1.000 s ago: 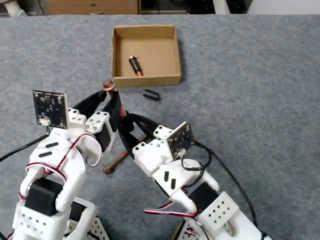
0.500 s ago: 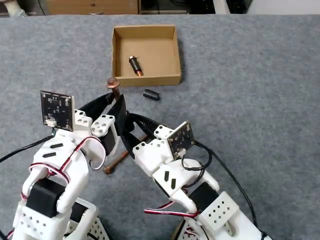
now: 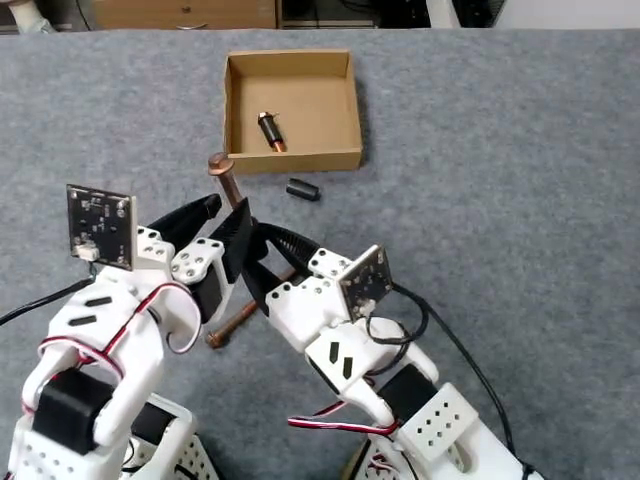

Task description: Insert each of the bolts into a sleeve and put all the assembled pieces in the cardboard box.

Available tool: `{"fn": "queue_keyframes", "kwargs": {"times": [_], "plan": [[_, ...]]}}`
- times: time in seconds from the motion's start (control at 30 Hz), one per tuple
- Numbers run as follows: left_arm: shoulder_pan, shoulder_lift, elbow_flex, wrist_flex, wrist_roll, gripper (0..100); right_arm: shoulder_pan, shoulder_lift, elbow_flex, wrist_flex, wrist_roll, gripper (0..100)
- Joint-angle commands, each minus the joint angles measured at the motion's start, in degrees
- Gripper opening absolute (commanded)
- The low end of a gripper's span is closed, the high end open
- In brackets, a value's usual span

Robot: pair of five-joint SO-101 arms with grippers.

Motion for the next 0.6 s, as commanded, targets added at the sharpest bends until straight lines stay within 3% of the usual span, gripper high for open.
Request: {"fn": "queue_keyframes", "kwargs": {"times": [0.0, 0.3, 0.57], "plan": [[0.5, -0.3, -5.0, 1.4, 0.4, 12, -0.7, -0.8, -1.3, -5.4, -0.2, 0.2], [0.4, -0.3, -17.0, 9.7, 0.3, 12, 4.5, -1.1, 1.4, -15.1, -0.1, 0.2], [0.4, -0.3, -20.6, 11.5, 0.2, 12, 4.8, -1.1, 1.9, -19.1, -0.1, 0.2]]}}
